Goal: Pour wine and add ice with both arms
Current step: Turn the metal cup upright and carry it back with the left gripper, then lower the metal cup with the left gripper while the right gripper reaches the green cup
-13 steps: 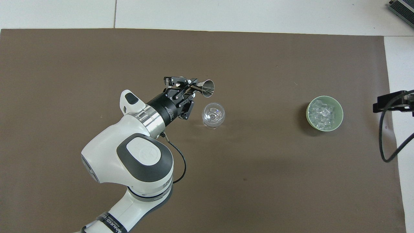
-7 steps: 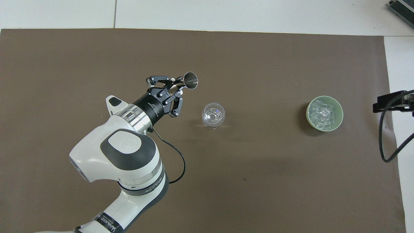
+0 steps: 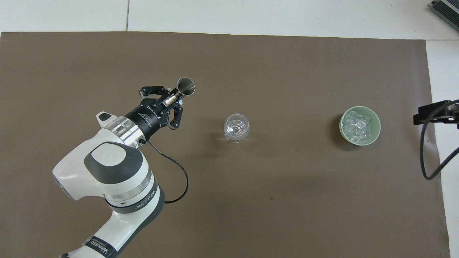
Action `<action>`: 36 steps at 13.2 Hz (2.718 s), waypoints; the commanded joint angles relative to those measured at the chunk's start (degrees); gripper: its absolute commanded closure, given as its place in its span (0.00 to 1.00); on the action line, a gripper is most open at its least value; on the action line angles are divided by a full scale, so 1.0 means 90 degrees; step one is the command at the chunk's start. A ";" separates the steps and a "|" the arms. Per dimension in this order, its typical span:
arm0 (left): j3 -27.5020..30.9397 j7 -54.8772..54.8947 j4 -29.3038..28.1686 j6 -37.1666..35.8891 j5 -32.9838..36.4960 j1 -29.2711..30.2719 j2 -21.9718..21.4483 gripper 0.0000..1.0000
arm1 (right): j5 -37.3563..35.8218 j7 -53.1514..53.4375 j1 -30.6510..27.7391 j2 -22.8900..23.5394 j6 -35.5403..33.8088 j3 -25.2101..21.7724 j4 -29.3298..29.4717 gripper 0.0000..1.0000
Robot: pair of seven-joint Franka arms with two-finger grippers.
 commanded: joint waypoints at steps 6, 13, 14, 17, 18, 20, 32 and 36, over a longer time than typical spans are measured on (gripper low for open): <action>-0.0022 -0.0851 -0.0920 -0.1282 -0.0126 0.1046 -0.0531 1.00 | 0.0042 -0.0164 -0.0124 -0.0574 0.1798 0.0018 -0.1602 0.00; 0.0027 -0.0999 -0.1692 -0.3876 -0.0010 0.2928 -0.0532 1.00 | 0.0013 -0.0154 -0.0105 -0.0439 0.4553 0.0018 -0.3528 0.00; 0.0027 -0.0999 -0.1712 -0.4211 0.0155 0.3222 -0.0405 1.00 | 0.0003 -0.0144 -0.0115 -0.0215 0.4643 0.0018 -0.3529 0.00; 0.0046 -0.0941 -0.1712 -0.4925 0.0818 0.3897 -0.0015 1.00 | -0.0026 -0.0144 -0.0125 0.0313 0.5199 0.0018 -0.3529 0.00; 0.0046 -0.0912 -0.1693 -0.5120 0.1217 0.4180 0.0161 1.00 | -0.0026 -0.0134 -0.0115 0.0402 0.5355 0.0018 -0.3529 0.00; 0.0056 -0.0824 -0.1673 -0.5229 0.1348 0.4329 0.0405 1.00 | -0.0036 -0.0124 -0.0115 0.0616 0.5561 0.0018 -0.3529 0.00; 0.0066 0.0192 -0.2005 -0.5474 0.1378 0.4564 0.0826 1.00 | -0.0046 -0.0144 -0.0144 0.1243 0.6314 0.0008 -0.3840 0.00; 0.0066 0.0436 -0.2103 -0.5454 0.1378 0.4495 0.0826 1.00 | -0.0046 -0.0124 -0.0144 0.1125 0.6284 0.0008 -0.4134 0.16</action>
